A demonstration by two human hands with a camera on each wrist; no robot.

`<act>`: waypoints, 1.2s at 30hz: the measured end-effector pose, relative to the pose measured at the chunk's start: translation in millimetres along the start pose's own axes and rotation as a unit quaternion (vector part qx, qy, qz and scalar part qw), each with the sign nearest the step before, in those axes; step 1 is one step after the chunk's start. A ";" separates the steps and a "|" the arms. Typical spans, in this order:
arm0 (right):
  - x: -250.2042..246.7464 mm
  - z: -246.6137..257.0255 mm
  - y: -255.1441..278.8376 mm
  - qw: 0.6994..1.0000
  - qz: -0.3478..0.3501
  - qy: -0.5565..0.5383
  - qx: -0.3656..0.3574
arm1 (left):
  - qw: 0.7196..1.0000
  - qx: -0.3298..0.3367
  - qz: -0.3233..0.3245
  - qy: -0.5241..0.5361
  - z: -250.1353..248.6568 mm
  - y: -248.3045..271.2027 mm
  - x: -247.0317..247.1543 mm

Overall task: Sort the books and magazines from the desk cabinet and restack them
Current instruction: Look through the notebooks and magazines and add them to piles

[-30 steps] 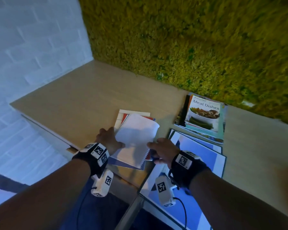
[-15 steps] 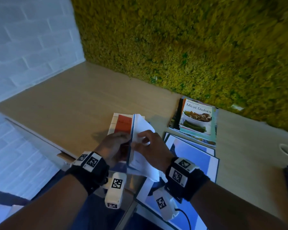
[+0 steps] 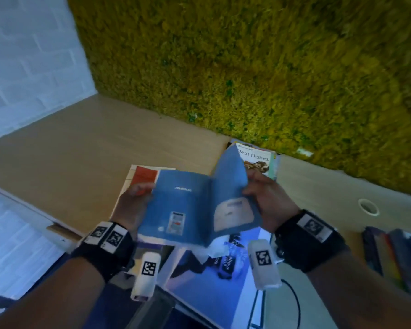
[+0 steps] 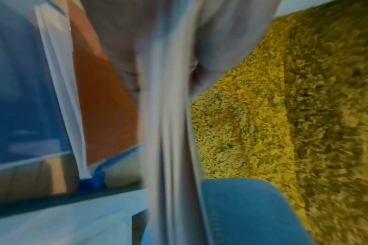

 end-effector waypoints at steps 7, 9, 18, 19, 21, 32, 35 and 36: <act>-11.3 59.7 15.9 0.977 0.107 -0.156 -0.102 | 0.954 0.057 0.159 -0.247 -19.1 29.8 109.2; -12.7 59.0 19.3 0.972 0.116 -0.170 -0.109 | 0.966 -0.004 0.236 -0.104 -13.6 37.5 140.1; -74.4 20.8 30.7 0.999 -0.023 0.002 -0.045 | 0.939 -0.018 0.276 0.205 -9.2 29.5 185.4; -89.0 11.4 30.7 0.998 -0.049 0.031 -0.027 | 0.946 -0.015 0.261 0.193 -5.8 22.6 184.8; -112.5 -14.6 33.1 0.996 -0.069 0.051 0.021 | 0.951 -0.036 0.254 0.171 2.9 16.9 193.5; -263.4 -83.8 62.9 0.965 -0.252 -0.007 0.075 | 0.923 -0.155 0.319 -0.151 59.4 -16.4 352.7; -293.4 -74.4 65.0 0.953 -0.289 0.036 0.079 | 0.915 -0.153 0.316 -0.196 64.9 -30.8 387.6; -302.6 -69.3 62.8 0.949 -0.304 0.048 0.070 | 0.915 -0.145 0.315 -0.206 65.1 -35.0 397.7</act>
Point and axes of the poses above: each hand's wrist, its own y-axis away from the middle knuckle, its own x-axis out of the palm, z = x × y, the point moved 8 cm from there along -y, towards the middle knuckle, and after that the axes turned 10 degrees about z, right-handed, at the moved point
